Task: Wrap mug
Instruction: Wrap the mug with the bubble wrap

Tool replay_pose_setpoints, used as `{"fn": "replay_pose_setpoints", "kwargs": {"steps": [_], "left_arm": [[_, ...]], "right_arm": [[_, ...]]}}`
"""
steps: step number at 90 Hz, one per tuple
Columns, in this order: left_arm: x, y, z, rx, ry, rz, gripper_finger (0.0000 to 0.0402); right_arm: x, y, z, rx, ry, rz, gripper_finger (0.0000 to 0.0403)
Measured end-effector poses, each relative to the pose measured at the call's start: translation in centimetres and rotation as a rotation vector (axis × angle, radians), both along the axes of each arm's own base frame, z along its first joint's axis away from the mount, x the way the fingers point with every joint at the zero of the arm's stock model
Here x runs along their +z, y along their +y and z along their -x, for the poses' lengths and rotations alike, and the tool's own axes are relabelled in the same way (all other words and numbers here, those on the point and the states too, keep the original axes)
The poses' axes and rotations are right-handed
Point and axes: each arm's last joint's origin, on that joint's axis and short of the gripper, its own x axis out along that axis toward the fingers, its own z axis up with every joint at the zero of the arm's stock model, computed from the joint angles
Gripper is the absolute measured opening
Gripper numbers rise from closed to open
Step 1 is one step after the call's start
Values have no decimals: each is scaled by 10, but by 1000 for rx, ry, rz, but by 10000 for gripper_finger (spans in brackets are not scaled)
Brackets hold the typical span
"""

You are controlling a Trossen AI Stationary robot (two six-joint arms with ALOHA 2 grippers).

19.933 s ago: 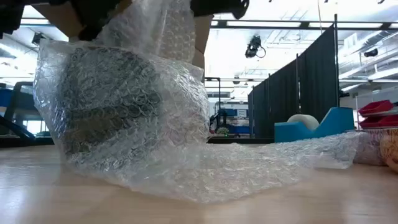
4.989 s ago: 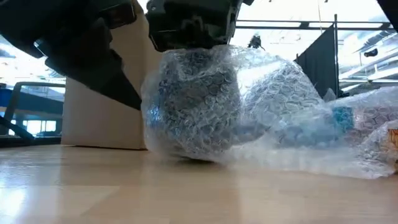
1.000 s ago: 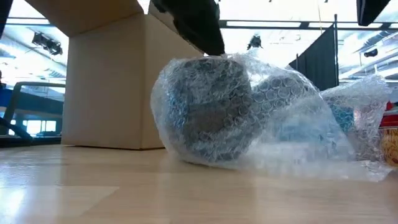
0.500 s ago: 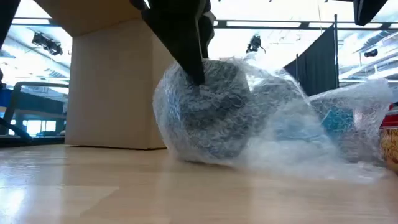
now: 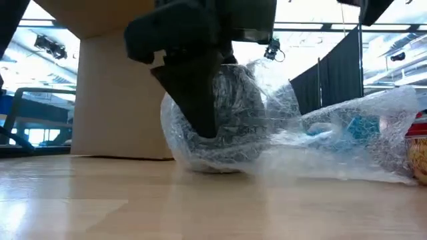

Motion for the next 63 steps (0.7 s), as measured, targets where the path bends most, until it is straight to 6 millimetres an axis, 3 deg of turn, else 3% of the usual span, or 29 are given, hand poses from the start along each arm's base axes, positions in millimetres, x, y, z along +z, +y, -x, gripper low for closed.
{"fn": "replay_pose_setpoints", "kwargs": {"steps": [25, 46, 63], "left_arm": [[17, -10, 15, -16, 146, 148, 51], [16, -37, 33, -78, 225, 184, 49], [15, -62, 48, -131, 221, 119, 61]], "right_arm": [[-48, -29, -27, 23, -110, -34, 0], [-82, -52, -62, 33, -193, -66, 0], [-134, -55, -94, 61, -88, -94, 0]]}}
